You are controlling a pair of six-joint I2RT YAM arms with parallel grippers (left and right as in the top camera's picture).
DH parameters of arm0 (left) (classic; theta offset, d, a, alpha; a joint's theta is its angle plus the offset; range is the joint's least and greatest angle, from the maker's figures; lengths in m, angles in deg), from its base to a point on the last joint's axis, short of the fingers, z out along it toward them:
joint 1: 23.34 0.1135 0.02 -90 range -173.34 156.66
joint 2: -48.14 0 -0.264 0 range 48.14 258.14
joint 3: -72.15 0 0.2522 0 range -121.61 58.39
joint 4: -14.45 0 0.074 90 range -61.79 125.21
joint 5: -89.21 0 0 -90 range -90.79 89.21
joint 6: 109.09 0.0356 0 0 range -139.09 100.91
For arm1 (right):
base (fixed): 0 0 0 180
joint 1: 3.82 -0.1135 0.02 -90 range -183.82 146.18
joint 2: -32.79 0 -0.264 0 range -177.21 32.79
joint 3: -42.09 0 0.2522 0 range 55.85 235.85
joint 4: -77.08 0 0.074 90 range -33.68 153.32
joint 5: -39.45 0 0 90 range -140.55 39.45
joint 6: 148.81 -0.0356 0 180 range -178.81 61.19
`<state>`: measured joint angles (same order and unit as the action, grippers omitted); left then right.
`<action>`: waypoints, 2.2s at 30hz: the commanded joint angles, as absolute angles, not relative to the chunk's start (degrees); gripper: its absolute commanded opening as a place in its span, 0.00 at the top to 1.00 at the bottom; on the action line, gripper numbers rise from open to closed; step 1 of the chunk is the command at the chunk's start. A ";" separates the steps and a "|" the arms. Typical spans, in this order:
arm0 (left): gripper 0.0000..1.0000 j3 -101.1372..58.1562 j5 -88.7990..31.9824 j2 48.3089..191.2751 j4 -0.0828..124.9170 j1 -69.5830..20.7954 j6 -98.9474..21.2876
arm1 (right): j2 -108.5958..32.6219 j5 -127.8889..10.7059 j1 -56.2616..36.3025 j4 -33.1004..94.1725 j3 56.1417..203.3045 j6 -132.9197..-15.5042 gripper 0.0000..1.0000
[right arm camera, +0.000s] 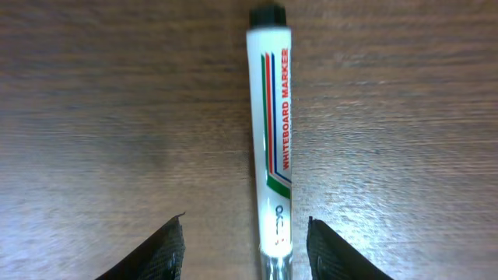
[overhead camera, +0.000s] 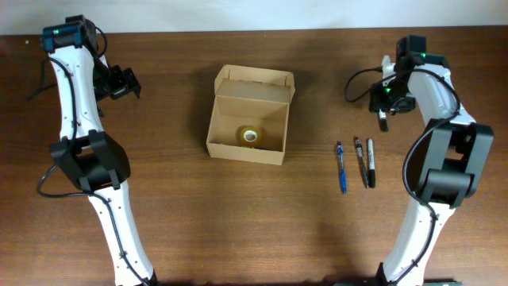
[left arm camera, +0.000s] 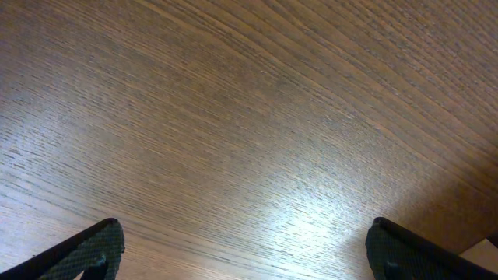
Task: Pack container
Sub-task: 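Grasp the black-capped whiteboard marker and lift it, then carry the black-capped marker into the box, release, and withdraw right gripper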
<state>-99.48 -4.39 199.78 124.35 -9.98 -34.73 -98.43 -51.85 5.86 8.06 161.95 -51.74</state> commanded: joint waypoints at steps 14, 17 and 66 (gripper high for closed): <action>0.00 -99.17 -3.75 200.28 124.24 -9.78 -34.67 | -101.62 -54.41 5.94 7.42 161.84 -52.29 0.96; 0.00 -99.17 -3.78 200.28 124.22 -9.78 -34.67 | -98.94 -56.81 5.18 6.15 163.92 -52.29 0.96; 0.00 -99.17 -3.78 200.28 124.26 -9.78 -34.67 | -102.72 -63.89 -34.56 -7.09 173.01 -9.87 0.95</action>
<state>-99.45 -4.39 199.78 124.35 -9.98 -34.73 -102.43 -61.77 -34.60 -7.44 173.51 -10.26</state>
